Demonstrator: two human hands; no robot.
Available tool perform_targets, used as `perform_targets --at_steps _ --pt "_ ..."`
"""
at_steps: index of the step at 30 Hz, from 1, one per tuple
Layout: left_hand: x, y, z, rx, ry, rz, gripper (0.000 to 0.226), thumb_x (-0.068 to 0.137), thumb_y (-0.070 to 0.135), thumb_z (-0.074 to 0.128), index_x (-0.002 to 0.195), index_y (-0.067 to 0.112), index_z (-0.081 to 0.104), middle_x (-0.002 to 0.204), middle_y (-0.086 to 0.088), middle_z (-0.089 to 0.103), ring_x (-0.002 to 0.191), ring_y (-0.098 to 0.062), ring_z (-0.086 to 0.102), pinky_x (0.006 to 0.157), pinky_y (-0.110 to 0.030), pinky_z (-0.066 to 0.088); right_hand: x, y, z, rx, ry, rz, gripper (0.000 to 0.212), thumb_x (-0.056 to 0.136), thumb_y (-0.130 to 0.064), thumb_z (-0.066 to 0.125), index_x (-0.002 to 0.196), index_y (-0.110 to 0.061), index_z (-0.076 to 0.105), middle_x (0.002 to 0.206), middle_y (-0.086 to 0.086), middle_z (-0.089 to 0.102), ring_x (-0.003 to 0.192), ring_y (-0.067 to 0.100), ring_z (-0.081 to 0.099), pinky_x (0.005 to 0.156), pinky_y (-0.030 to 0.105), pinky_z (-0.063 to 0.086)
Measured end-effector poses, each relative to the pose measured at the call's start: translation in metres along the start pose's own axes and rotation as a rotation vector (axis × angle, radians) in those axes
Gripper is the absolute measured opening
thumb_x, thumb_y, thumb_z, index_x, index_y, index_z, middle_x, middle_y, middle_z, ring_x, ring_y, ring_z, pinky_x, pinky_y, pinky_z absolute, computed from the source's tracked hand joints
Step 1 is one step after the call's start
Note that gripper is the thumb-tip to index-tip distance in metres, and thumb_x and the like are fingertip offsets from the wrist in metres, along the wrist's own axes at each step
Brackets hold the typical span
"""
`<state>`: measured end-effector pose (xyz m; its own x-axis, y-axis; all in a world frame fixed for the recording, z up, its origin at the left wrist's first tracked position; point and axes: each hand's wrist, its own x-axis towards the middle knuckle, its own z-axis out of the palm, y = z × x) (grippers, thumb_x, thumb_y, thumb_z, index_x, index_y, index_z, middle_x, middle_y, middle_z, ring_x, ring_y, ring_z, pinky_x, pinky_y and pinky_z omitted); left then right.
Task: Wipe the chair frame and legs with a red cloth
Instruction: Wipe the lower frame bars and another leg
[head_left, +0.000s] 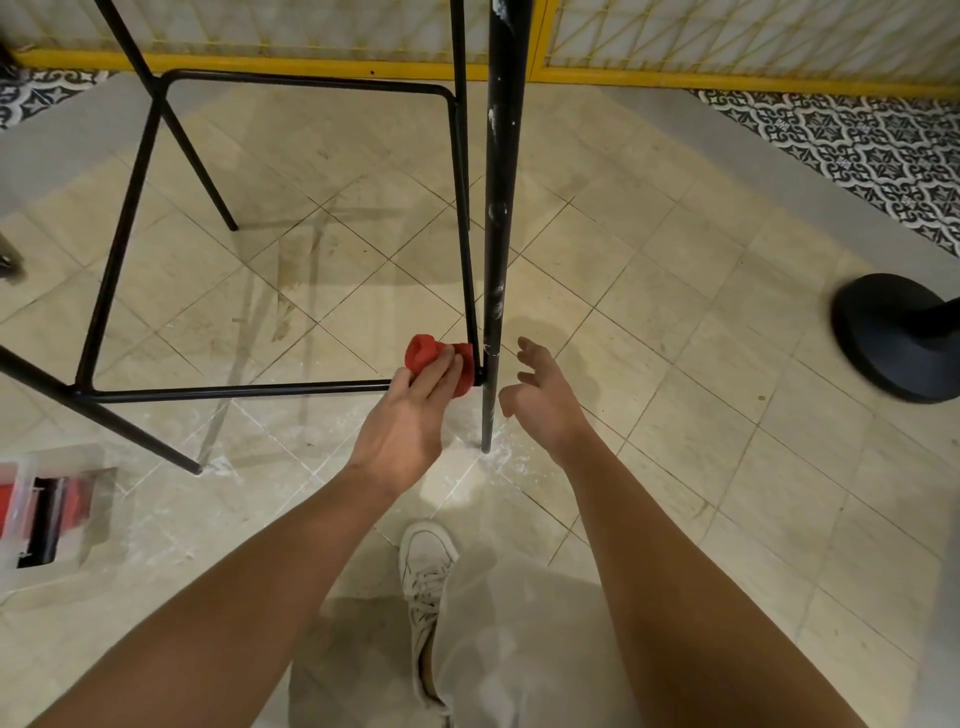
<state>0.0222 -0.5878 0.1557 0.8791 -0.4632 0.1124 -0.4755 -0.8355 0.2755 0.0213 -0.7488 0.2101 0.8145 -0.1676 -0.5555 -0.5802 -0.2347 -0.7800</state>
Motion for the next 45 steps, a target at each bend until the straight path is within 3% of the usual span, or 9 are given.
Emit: perform_targets --at_steps 6,12,16,24,31,33,37,41,45 --pt "0.006 0.022 -0.005 0.121 -0.144 0.155 0.071 0.038 0.011 0.087 0.107 0.004 0.071 0.111 -0.004 0.070 0.091 -0.016 0.058 0.075 -0.023 0.049 0.002 0.000 0.003 0.002 -0.002 0.009 0.077 0.078 0.006 0.050 0.147 -0.019 0.026 0.147 0.003 0.034 0.136 0.020 0.033 0.097 0.032 0.039" --pt "0.010 0.014 -0.004 0.039 -0.123 0.089 0.070 0.048 -0.008 0.077 0.116 -0.001 0.064 0.120 -0.010 0.066 0.111 -0.019 0.057 0.087 -0.025 0.035 0.002 0.002 0.004 -0.028 -0.007 0.013 0.079 0.076 0.005 0.051 0.147 -0.020 0.026 0.147 0.003 0.034 0.134 0.021 0.034 0.104 0.038 0.038" --pt "0.024 0.016 0.001 -0.159 -0.166 -0.075 0.066 0.079 -0.003 0.052 0.142 0.011 0.039 0.149 -0.002 0.038 0.130 -0.025 0.040 0.101 -0.023 0.028 0.002 0.002 0.003 -0.045 -0.008 0.010 0.080 0.075 0.005 0.052 0.147 -0.019 0.025 0.147 0.002 0.033 0.134 0.021 0.034 0.103 0.038 0.039" --pt "0.020 0.024 -0.011 0.064 -0.223 0.044 0.070 0.082 0.006 0.049 0.147 0.009 0.025 0.156 -0.002 0.023 0.143 -0.013 0.020 0.107 -0.026 0.020 0.002 -0.001 0.008 -0.059 -0.022 0.017 0.080 0.075 0.006 0.051 0.146 -0.020 0.026 0.147 0.002 0.033 0.133 0.022 0.035 0.105 0.040 0.038" --pt "0.000 0.007 -0.005 0.294 -0.250 0.225 0.065 0.065 0.001 0.043 0.129 0.006 0.056 0.134 -0.009 0.056 0.094 -0.018 0.063 0.082 -0.023 0.047 0.000 0.000 0.005 -0.036 -0.009 0.011 0.078 0.077 0.005 0.052 0.146 -0.020 0.026 0.148 0.004 0.033 0.133 0.023 0.036 0.100 0.036 0.039" --pt "-0.001 0.009 -0.006 0.341 -0.173 0.263 0.063 0.065 0.000 0.043 0.127 0.004 0.058 0.133 -0.011 0.056 0.105 -0.018 0.062 0.084 -0.024 0.048 0.000 0.001 0.004 -0.022 -0.007 0.015 0.078 0.078 0.005 0.052 0.147 -0.020 0.026 0.148 0.004 0.033 0.132 0.023 0.036 0.098 0.035 0.040" --pt "-0.010 0.026 -0.003 0.484 -0.337 0.340 0.062 0.089 0.005 0.033 0.149 0.005 0.017 0.157 -0.008 0.007 0.134 -0.012 0.035 0.105 -0.023 0.033 0.005 0.002 0.006 -0.021 -0.014 0.027 0.076 0.079 0.001 0.053 0.147 -0.021 0.026 0.147 0.005 0.034 0.128 0.020 0.039 0.098 0.034 0.039" --pt "-0.011 0.018 0.012 0.409 -0.289 0.178 0.057 0.088 0.016 0.024 0.129 0.040 0.055 0.136 0.023 0.049 0.119 0.004 0.038 0.090 -0.007 0.039 0.007 0.000 0.010 -0.035 -0.021 0.036 0.076 0.079 -0.001 0.054 0.146 -0.023 0.026 0.147 0.005 0.034 0.134 0.024 0.035 0.107 0.045 0.038" --pt "-0.003 0.024 -0.014 0.243 -0.268 0.198 0.066 0.088 0.007 0.042 0.150 0.011 0.018 0.157 0.003 0.014 0.127 -0.015 0.037 0.100 -0.019 0.035 0.003 -0.002 0.009 -0.044 -0.031 0.026 0.075 0.079 0.001 0.053 0.146 -0.022 0.027 0.146 0.004 0.036 0.131 0.024 0.038 0.104 0.041 0.039"
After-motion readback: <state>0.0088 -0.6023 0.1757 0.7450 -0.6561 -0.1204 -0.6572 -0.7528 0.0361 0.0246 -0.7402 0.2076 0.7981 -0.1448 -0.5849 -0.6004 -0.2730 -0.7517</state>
